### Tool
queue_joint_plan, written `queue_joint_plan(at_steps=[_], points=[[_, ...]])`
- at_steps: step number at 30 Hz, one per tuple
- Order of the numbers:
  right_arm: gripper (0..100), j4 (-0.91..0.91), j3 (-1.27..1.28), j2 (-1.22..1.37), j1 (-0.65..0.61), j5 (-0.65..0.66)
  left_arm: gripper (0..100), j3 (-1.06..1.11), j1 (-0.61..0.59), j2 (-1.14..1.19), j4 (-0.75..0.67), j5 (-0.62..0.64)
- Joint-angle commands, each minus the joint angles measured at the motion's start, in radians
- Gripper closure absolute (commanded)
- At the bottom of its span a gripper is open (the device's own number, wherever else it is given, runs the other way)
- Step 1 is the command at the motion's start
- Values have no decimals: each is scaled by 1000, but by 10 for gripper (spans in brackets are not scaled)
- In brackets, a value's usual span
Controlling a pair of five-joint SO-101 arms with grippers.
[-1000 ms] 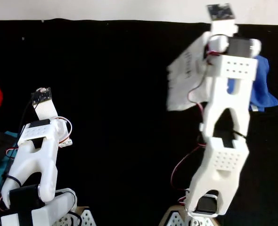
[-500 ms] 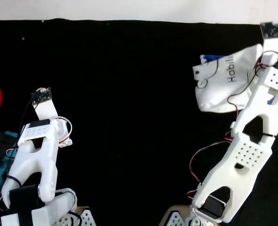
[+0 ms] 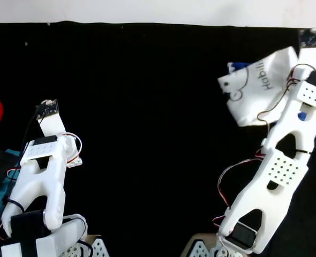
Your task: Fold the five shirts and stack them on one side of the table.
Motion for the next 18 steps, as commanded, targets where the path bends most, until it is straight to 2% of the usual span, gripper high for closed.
queue_joint_plan(at_steps=[1,4,10,15,18], points=[[993,-85,-36,12,36,-83,990,4,-7,-10,-21,-3],[993,-142,-24,73,48,-95,990,4,-7,-10,-21,-3],[978,-125,-25,102,53,-94,990,4,-7,-10,-21,-3],[784,-22,-67,79,64,-98,989,4,-7,-10,-21,-3],[761,42,-150,48,62,-100,989,-2,-7,-16,-18,-3]])
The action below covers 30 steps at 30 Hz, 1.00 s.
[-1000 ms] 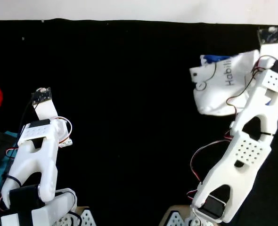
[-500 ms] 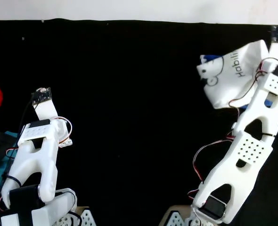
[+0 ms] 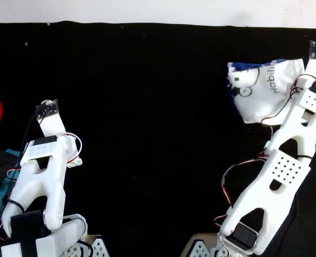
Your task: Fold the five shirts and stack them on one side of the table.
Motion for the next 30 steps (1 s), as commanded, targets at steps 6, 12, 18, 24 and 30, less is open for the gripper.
queue_joint_plan(at_steps=[6,12,18,24,30], points=[[776,225,-308,-128,2,-9,896,-188,-50,-113,322,-3],[776,404,-361,-188,-21,-9,787,-499,-272,-193,629,-31],[776,538,-358,-283,-81,-2,784,-667,-535,-117,667,-219],[776,633,-351,-395,-160,-3,784,-903,-754,107,674,-253],[776,634,-234,-565,-206,-8,786,-1109,-954,303,669,-391]])
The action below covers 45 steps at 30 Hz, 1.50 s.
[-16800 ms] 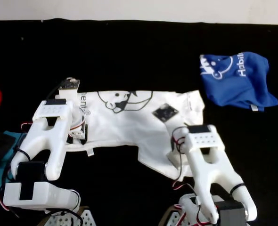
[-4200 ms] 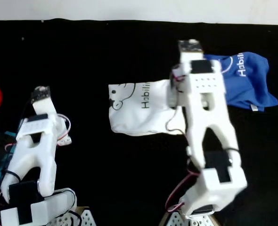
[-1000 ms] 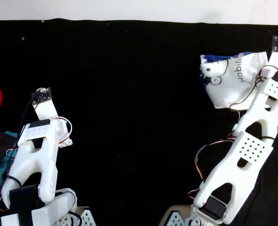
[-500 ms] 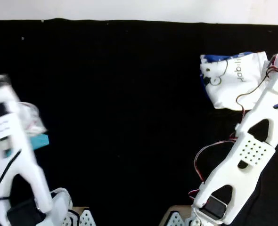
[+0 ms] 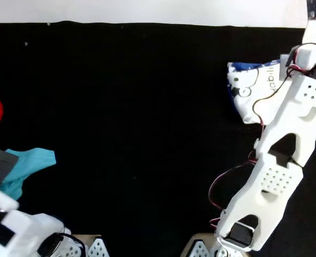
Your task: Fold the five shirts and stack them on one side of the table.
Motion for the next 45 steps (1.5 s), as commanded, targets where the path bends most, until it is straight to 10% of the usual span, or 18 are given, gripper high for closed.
queue_joint_plan(at_steps=[1,20,28,35,45], points=[[776,15,125,-186,-42,-8,786,-133,-102,91,-2,-87],[776,7,671,-636,-220,-8,788,-358,-214,452,-2,-284],[776,8,673,-636,-219,-9,996,-372,-140,414,32,-239],[776,12,674,-661,-163,-9,991,-536,104,176,272,-77],[776,10,848,-788,-25,-9,991,-648,769,-232,407,71]])
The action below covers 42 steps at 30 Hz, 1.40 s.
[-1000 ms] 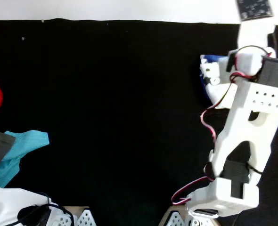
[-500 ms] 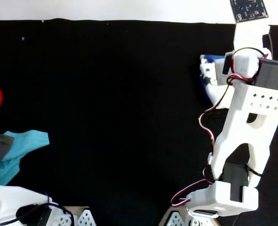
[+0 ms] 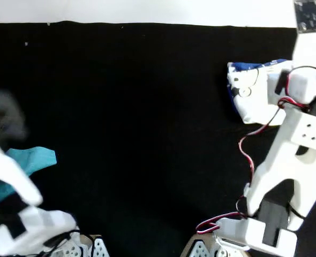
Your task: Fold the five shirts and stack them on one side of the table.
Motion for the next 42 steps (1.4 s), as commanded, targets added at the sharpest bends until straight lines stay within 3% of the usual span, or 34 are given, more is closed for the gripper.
queue_joint_plan(at_steps=[1,9,14,17,21,26,33,37,42], points=[[776,10,122,-77,39,-9,991,-38,277,-153,5,55],[776,5,348,-206,13,-9,991,-35,725,-200,3,252],[776,5,426,-236,-41,-9,990,117,872,-163,-31,362],[776,7,504,-239,-116,-11,973,278,869,-101,-69,362],[760,7,653,-237,-255,-55,875,503,845,5,-155,359],[692,-61,834,-239,-453,-64,869,680,737,120,-315,358],[688,-220,1101,-239,-662,-114,870,700,575,130,-293,354],[688,-298,1237,-239,-796,-114,870,713,478,124,-290,253],[688,-449,1363,-226,-848,-115,870,713,432,147,-293,245]])
